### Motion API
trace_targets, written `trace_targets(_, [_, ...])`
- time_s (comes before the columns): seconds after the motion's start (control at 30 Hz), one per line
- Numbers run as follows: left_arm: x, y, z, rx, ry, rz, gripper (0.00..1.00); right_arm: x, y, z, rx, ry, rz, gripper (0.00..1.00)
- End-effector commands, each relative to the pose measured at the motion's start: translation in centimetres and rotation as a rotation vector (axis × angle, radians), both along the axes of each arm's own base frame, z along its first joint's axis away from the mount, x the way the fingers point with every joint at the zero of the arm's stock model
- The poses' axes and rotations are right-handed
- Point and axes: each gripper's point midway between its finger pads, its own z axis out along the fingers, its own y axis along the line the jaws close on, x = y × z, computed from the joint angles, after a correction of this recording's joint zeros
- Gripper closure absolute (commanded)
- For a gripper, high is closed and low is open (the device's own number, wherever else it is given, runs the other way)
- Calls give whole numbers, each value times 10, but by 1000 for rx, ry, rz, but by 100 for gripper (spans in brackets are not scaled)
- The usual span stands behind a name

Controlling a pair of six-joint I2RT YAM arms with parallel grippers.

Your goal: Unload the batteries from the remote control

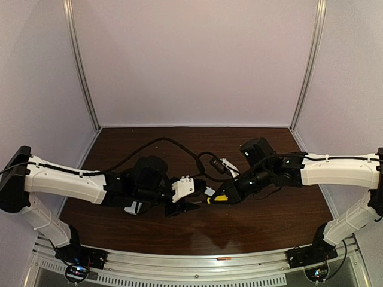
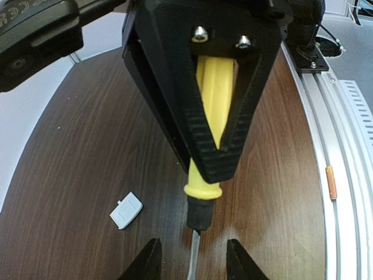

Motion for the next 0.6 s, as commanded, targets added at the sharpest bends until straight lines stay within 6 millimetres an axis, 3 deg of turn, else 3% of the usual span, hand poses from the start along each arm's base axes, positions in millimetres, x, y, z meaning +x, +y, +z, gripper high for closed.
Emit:
trace_targets(0.0, [-1, -14, 15, -57, -16, -38, 62, -2, 9, 22, 64, -32, 31, 100])
trace_targets(0.57, [2, -21, 9, -59, -19, -35, 81, -7, 11, 28, 88, -19, 52, 100])
